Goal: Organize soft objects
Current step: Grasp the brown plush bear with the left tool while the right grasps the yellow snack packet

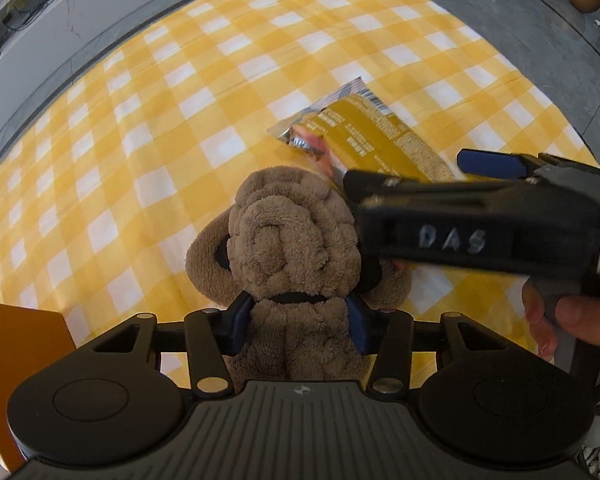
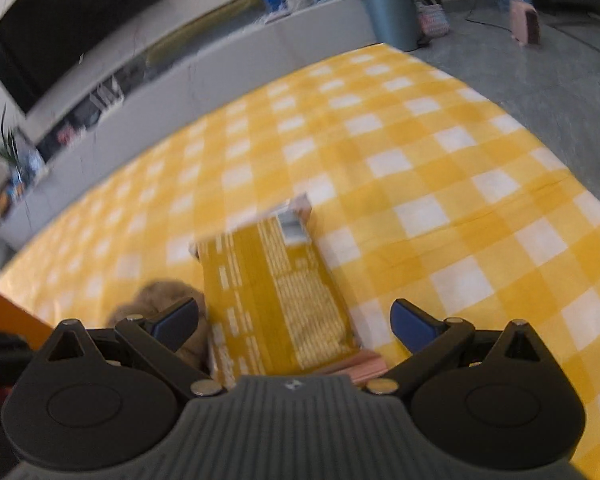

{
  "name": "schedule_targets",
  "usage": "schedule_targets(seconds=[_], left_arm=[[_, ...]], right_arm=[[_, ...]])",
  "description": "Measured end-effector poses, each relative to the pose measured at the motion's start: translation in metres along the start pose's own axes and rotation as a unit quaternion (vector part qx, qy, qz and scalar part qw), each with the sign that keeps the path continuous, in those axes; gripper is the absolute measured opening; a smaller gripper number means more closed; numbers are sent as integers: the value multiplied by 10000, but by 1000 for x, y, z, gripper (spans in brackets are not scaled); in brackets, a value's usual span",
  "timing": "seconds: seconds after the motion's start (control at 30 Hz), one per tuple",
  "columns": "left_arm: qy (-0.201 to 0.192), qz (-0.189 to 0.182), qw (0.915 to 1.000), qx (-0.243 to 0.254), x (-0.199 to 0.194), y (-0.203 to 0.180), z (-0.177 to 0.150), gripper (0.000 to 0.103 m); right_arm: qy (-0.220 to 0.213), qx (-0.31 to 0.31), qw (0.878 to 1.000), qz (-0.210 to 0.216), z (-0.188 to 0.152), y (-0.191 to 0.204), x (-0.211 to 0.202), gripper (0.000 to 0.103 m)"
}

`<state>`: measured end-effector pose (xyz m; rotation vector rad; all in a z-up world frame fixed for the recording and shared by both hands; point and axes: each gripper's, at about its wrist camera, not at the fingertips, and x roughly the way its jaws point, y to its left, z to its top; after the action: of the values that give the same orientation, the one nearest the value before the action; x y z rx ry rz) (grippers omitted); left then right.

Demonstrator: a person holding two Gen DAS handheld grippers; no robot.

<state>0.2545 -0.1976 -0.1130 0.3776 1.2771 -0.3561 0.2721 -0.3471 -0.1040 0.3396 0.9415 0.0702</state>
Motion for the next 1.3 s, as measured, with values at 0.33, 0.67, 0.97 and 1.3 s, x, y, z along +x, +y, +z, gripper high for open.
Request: schedule_targets(seconds=[0.33, 0.67, 0.97, 1.3], left_arm=[[51, -74, 9999, -122, 10, 1, 2, 56], [36, -317, 9984, -464, 5, 16, -3, 55], [-511, -111, 9981, 336, -25, -9, -27, 55], [-902, -255, 9956, 85, -62, -22, -42, 54]], right_arm=[[185, -1397, 9867, -812, -15, 21, 1, 77], [318, -1993, 9661, -1612, -48, 29, -43, 66], [444, -1602, 9784, -1225, -44, 22, -39, 77], [159, -1597, 9803, -1147, -40, 22, -60, 60]])
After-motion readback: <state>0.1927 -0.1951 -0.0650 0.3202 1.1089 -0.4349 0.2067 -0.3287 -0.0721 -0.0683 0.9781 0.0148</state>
